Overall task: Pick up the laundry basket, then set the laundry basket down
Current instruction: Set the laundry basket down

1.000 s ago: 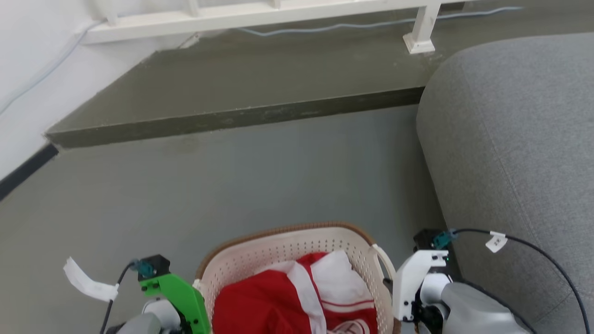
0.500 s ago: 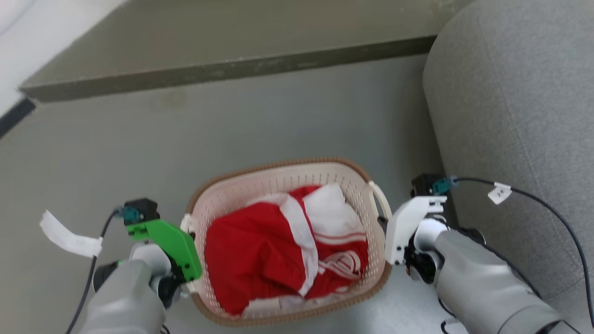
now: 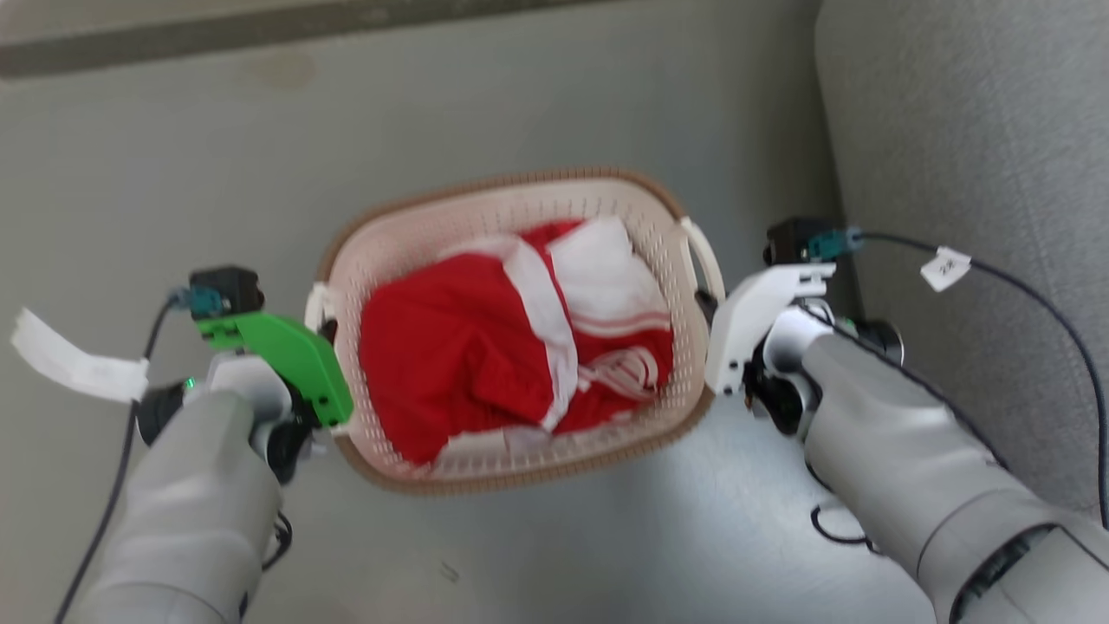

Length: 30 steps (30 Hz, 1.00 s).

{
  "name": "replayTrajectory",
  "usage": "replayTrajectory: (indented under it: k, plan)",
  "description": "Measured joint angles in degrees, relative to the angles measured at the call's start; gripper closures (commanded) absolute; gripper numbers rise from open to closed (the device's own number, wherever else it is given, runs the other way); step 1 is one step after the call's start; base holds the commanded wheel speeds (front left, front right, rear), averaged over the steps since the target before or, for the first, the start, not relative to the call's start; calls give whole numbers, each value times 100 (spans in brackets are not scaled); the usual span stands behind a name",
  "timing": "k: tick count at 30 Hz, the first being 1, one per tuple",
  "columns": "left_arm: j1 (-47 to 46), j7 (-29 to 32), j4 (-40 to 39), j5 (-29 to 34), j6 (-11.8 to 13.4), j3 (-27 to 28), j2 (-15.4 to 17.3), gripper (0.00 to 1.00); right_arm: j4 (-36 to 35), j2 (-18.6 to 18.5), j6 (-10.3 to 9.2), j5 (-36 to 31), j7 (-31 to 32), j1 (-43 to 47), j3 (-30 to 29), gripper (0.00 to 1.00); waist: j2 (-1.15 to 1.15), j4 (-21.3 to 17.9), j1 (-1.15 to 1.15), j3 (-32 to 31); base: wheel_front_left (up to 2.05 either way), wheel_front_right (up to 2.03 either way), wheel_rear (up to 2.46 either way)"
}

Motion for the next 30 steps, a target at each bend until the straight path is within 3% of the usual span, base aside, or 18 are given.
replayTrajectory:
  k: [13,30]
  plan:
    - [-823,-296,-179,191,0,-23,164,100,-27,4,-192,-179,-338,-907,-12,100,0,-44,1,1044,0,0,0]
    - [-1784,-602,-325,294,0,-14,298,100,2,-20,-302,-300,-706,-1967,-123,100,0,-60,0,2316,0,0,0]
